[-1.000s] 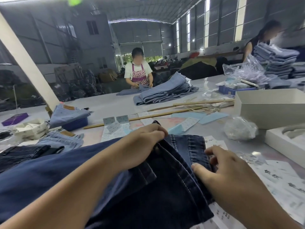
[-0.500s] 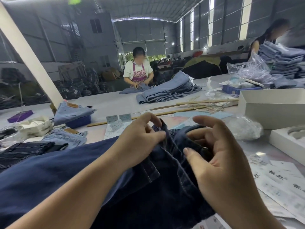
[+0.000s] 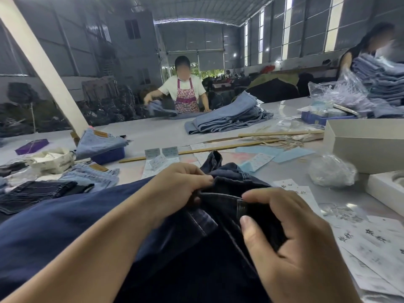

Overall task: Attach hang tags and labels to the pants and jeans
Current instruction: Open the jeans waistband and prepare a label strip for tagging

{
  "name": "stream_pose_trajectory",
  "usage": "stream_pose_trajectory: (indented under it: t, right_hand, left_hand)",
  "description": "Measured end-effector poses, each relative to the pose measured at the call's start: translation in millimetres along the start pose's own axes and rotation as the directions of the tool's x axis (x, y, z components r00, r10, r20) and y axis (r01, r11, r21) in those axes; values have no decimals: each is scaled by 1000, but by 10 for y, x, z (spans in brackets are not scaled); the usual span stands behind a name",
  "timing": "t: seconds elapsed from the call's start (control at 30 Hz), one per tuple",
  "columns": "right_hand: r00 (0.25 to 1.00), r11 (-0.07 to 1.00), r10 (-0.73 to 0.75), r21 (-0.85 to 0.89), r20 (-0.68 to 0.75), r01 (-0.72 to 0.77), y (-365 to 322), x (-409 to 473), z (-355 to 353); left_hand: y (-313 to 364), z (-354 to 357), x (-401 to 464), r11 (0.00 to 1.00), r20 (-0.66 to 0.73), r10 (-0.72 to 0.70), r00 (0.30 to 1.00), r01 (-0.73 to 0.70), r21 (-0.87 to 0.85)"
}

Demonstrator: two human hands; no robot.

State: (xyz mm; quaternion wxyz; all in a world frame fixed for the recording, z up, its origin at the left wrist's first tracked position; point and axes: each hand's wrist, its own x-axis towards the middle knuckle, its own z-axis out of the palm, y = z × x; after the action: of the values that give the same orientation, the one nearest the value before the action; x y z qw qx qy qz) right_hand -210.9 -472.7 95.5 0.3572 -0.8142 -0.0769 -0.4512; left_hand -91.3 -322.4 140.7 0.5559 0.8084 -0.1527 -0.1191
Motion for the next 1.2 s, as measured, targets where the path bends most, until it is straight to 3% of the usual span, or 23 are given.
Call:
stream_pose_trajectory:
  t: [0.07,0.17,0.3,0.53,0.6,0.67,0.77,0.87,1.0,1.2]
  right_hand:
    - [999,998,-44,-48,-9,44,-5,-34,-32]
    - [967,953,-247,-166,55,253,-82,-88,14]
    - [892,837,-435,-310,121,450,-200,-142,168]
    - [886,817,-444,-348,131,461,-182,-269,297]
    - [902,851,-420,-306,94,428,-145,-272,285]
    - [942,929,-333,-155,41,336,-95,-248,216]
    - [999,999,-31,29,16,31,-23,-191,63]
    - [964,954,265,138,13,-265,59,-188,-17]
    - [877,865,476,143,66,-481,166,-159,-105]
    - [934,934,356,4,-40,-356,190,-141,-149]
  left_hand:
    - [-8,26,14,997,-23,-20,1000,18,-77]
    - [4,95,45,994,-62,-23,998,16,-112]
    - [1,124,105,1000,-120,6,993,-4,16]
    - [70,102,-16,970,116,53,992,-79,229]
    - [38,87,-8,955,88,57,994,-80,285]
    - [0,49,13,982,59,45,997,-55,183]
    - [-39,-2,55,1000,11,13,1000,-13,-9]
    - [-40,2,93,993,-34,-21,999,17,-116]
    - [8,53,-18,947,21,76,997,-79,312]
    - [137,165,-280,729,256,114,960,-256,634]
